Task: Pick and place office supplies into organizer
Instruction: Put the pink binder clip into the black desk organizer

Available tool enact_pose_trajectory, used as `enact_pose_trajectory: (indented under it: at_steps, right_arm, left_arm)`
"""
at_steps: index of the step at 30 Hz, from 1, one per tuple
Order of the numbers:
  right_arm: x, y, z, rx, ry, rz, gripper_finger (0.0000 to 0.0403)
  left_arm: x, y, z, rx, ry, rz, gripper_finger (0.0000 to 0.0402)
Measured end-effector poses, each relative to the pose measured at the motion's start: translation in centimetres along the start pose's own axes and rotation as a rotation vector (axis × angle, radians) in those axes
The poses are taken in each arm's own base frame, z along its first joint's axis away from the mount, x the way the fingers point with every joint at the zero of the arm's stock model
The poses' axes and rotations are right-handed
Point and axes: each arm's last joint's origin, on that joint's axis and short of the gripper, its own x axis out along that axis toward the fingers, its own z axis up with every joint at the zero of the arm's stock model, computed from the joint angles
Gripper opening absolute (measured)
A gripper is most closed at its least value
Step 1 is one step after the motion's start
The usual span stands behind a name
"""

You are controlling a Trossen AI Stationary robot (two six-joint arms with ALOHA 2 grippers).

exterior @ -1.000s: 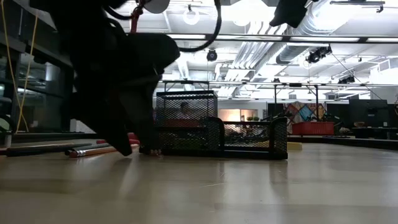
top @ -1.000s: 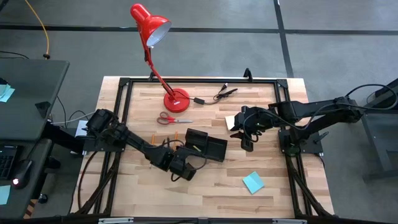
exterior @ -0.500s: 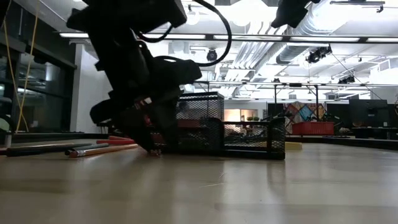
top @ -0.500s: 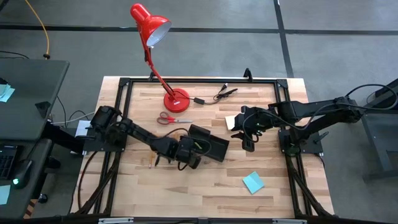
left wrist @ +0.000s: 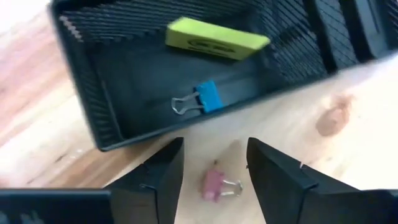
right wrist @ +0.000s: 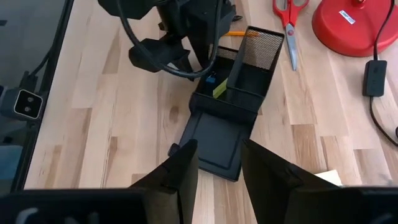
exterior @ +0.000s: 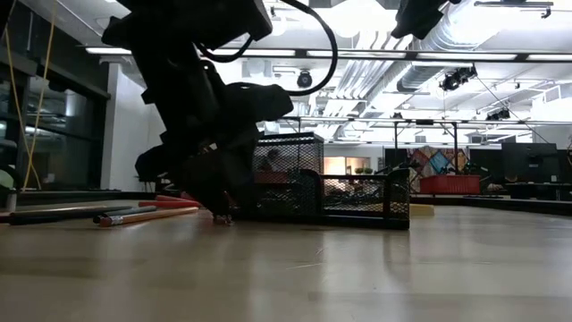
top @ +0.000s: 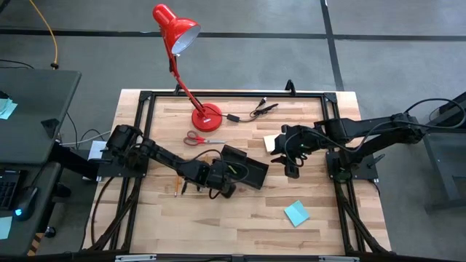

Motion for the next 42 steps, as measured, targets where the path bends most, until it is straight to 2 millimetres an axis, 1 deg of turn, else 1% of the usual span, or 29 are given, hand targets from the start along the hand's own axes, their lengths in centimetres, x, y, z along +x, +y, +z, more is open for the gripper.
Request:
enact_pose_trajectory:
  at_steps: [9,13,16,22,24,27,30,36,39,42]
  right_arm:
    - [0.0,0.0,0.0,0.000,0.000,0.000,0.0116]
    - [0.0,0.0,0.0,0.000,0.000,0.004,0.0116]
    - [0.0,0.0,0.0,0.000,-0.001,0.005,0.0116]
    - [0.0,-0.1,0.1,-0.026,-0.010,-0.021,0.0116]
    - [0.0,-0.1,0.1,-0.026,-0.009,-0.029,0.0116]
    - [0.0,-0.1,0.1,-0.023,-0.009,-0.029,0.0116]
    - [0.0,-0.1,0.1,-0.023,-0.009,-0.029,0.0116]
    - [0.0,-0.1,0.1,-0.025,-0.010,-0.035,0.0116]
    - [0.0,-0.1,0.1,-0.025,-0.010,-0.035,0.0116]
    - [0.0,-0.1,0.1,-0.024,-0.010,-0.035,0.0116]
  left_arm:
    - [-0.2,-0.4,-0.3,0.086,0.075,-0.037,0.0162]
    - [-0.2,-0.2,-0.5,0.128,0.116,-0.030,0.0147]
    - [-0.2,0.0,-0.7,0.176,0.146,-0.020,0.0118]
    - [-0.4,0.0,-1.4,0.276,0.153,-0.001,0.0028]
    - [-0.5,-0.2,-1.4,0.296,0.155,-0.008,0.0009]
    - [-0.9,-0.9,-1.4,0.311,0.154,-0.031,0.0010]
    - [-1.1,-1.5,-1.3,0.344,0.143,-0.043,0.0003]
    - [-1.9,-2.7,-0.5,0.348,0.118,-0.054,0.0001]
    - [-2.7,-3.6,-0.1,0.364,0.095,-0.060,0.0001]
    - [-4.0,-4.5,0.3,0.398,0.085,-0.044,0.0000]
